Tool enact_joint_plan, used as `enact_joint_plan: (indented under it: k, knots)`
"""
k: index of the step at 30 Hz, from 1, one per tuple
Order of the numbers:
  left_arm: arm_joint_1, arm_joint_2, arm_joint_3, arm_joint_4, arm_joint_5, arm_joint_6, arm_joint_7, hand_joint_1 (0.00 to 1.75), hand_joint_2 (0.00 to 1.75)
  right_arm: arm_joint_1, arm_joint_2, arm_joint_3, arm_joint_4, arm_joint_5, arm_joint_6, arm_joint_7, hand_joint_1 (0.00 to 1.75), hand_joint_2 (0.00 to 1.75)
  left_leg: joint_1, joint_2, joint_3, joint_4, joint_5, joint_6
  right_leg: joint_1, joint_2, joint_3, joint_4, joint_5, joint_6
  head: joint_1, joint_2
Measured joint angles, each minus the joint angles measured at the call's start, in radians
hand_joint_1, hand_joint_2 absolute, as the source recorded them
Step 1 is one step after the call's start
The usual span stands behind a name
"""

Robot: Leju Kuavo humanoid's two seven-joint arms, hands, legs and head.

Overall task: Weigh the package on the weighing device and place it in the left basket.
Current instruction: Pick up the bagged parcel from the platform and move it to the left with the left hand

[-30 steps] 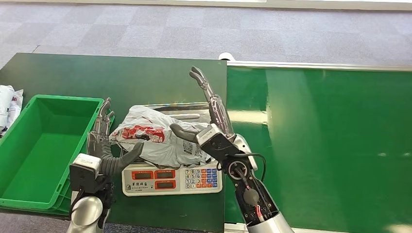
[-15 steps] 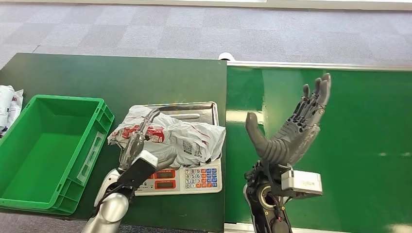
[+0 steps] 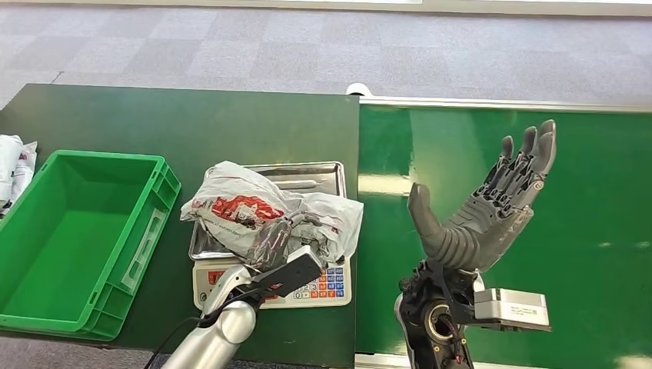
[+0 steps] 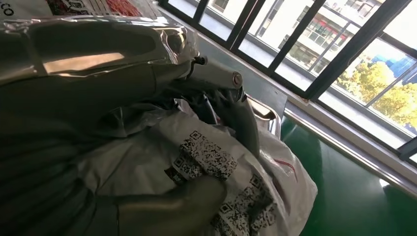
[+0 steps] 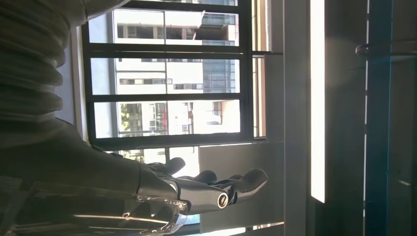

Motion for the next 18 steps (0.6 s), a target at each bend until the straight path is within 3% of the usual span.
enact_joint_plan:
  k: [18]
  knots:
    - [-0.029,-0.002,-0.009,0.058,-0.003,0.001,0.019,1.7,1.75,0.009,-0.013,-0.04,-0.006,-0.075,0.046,0.001,0.0,1.75,0.0,0.0,0.0,0.0,0.0,0.0,0.0,0.0,0.001,0.0,0.0,0.0,0.0,0.0]
